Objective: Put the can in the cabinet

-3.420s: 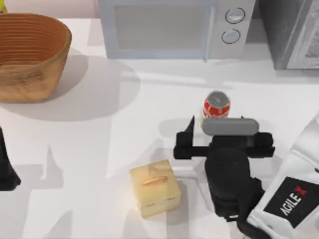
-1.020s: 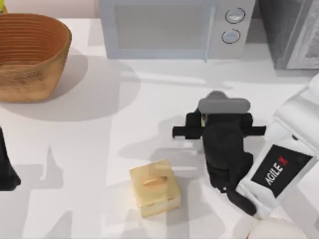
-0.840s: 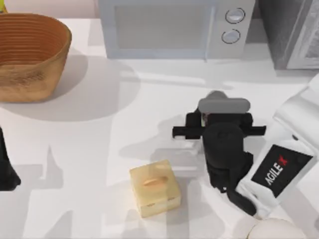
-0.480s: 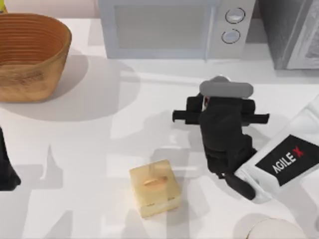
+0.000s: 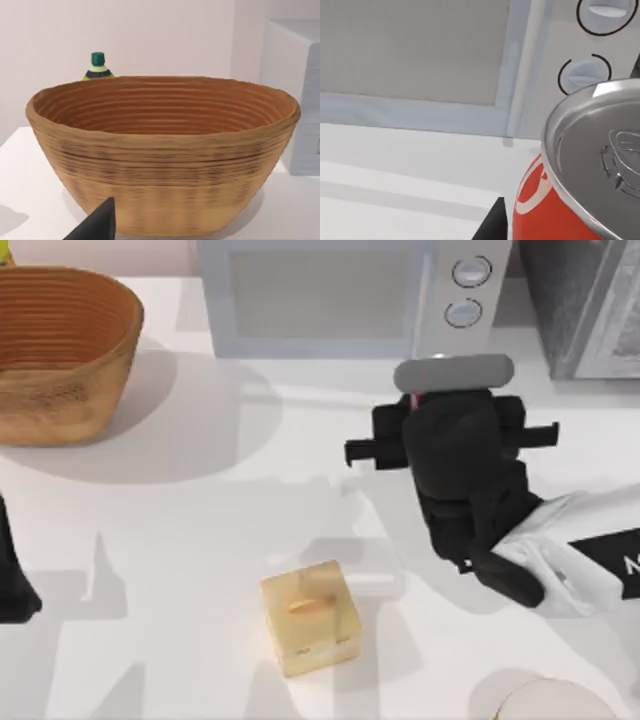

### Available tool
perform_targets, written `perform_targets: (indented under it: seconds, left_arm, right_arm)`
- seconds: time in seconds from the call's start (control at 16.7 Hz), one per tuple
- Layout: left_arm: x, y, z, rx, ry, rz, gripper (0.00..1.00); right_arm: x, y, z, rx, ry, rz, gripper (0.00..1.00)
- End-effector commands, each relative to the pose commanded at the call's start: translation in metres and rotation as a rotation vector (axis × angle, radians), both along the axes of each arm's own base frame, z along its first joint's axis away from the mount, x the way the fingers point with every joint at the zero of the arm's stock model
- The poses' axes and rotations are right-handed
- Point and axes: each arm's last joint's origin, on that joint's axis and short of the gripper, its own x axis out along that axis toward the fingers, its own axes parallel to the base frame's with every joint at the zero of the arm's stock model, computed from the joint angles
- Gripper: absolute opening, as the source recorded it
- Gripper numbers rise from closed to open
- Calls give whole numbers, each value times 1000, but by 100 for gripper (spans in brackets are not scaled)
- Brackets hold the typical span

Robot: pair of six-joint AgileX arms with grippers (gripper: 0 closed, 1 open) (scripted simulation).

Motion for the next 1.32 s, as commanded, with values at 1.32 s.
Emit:
perform_targets:
  seconds: [1.32]
  left_arm:
    - [0, 0, 0, 0, 0, 0, 100]
  right_arm:
    - [-90, -168, 106, 112, -189, 64, 0]
